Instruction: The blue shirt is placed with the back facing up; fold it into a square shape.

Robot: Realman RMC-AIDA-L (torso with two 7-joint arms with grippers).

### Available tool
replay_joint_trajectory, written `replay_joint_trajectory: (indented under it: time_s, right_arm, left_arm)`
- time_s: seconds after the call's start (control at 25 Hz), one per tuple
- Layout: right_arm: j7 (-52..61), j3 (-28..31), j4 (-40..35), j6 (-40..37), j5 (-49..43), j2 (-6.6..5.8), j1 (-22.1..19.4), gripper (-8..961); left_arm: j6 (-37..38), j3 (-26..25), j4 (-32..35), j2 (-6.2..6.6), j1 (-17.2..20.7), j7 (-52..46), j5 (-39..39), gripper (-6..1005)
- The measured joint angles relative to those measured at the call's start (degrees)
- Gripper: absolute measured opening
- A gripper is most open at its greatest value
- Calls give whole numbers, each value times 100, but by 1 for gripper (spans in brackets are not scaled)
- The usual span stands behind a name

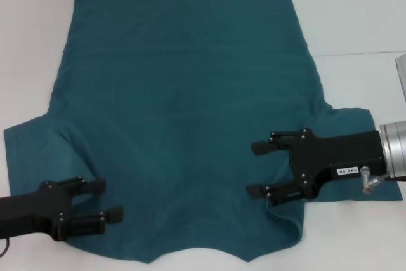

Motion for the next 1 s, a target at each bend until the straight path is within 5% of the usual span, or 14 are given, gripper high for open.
replay_joint_trajectory:
  time_s: [0.2,0.52,1.0]
  right_arm:
    - [33,-7,-30,11,-3,2,35,916]
    - [71,-10,-103,3,-11,-9,59,915]
    - [75,-16,-127,112,-4,-18,126,915]
  left_arm:
    - [5,-29,311,-1,18,-514,2,838]
    - [169,-25,1518,17,204,-2758,112,830]
    - [198,398,2754,-58,188,-5058,1546,819]
